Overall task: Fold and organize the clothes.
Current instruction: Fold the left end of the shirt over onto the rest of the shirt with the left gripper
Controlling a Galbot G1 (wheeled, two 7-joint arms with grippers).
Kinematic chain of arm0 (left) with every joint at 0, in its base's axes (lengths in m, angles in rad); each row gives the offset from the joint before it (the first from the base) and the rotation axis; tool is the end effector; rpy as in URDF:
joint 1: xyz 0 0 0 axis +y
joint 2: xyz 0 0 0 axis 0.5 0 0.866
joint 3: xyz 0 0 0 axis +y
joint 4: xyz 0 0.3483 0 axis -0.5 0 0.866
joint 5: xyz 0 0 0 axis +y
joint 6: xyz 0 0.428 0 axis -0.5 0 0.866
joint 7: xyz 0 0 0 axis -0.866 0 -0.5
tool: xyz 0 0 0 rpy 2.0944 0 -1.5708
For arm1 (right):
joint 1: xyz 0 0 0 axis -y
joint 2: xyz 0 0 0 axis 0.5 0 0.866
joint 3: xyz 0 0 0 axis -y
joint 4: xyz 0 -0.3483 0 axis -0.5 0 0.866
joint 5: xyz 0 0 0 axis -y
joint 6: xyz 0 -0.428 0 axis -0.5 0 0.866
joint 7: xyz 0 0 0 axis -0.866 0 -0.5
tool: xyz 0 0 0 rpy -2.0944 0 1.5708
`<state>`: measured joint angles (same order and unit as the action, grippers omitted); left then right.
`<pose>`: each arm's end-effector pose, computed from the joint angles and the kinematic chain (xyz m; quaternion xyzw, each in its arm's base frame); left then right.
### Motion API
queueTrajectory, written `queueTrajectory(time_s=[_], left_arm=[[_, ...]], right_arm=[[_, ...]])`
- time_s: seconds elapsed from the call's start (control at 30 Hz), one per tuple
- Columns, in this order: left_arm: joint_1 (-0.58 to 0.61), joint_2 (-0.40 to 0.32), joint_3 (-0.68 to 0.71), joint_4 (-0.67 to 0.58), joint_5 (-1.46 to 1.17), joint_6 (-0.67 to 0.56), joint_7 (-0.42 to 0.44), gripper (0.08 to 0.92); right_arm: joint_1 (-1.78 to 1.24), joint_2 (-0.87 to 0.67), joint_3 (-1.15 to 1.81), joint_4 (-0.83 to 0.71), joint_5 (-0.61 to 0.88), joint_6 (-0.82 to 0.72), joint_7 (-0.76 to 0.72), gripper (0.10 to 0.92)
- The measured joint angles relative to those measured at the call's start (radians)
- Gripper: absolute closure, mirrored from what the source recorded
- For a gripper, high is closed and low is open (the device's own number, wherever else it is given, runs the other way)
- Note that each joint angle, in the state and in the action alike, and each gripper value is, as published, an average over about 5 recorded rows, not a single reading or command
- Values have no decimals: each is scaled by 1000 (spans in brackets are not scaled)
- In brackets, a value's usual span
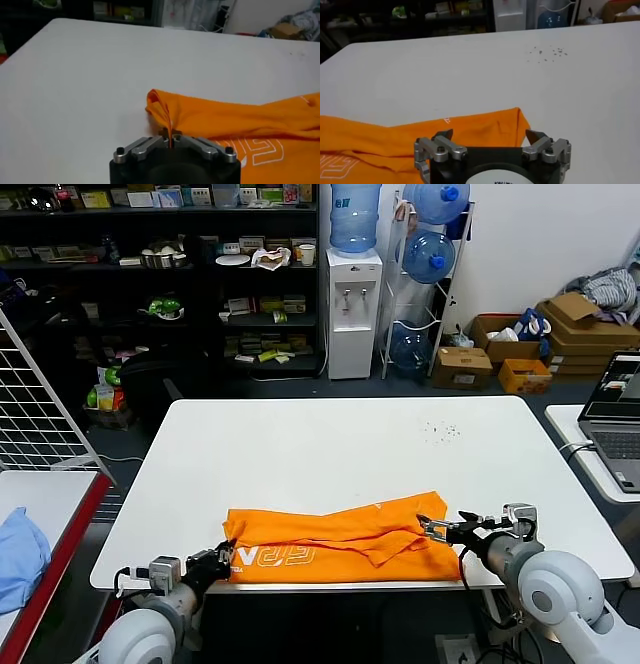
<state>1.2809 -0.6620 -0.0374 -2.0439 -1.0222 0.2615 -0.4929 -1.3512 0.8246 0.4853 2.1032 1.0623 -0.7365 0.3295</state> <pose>0.2733 0.0115 -0.3063 -0.0937 -0.9462 0.0311 0.3081 0.3199 -0.0786 -0.2113 0.0958 -0.9278 -0.0484 0.3574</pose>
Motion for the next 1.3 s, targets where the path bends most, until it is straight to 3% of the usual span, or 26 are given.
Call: queueTrajectory(time_s=[0.27, 0.47, 0.87, 1.1, 1.3], left_arm=[[49, 121, -131, -1, -77, 8, -21, 883], [154, 207, -288, 29, -138, 11, -23, 883], [351, 281, -573, 92, -185, 24, -50, 883], [367, 281, -598, 46, -232, 37, -91, 883], [277, 250, -486, -83, -316, 54, -145, 883]], right_arm=[[47, 26, -42, -33, -25, 0, -26, 104], [71, 41, -65, -59, -45, 1, -49, 104], [83, 64, -84, -95, -88, 22, -68, 104], [71, 82, -79, -96, -111, 22, -60, 104], [54, 100, -71, -94, -128, 19, -42, 104]])
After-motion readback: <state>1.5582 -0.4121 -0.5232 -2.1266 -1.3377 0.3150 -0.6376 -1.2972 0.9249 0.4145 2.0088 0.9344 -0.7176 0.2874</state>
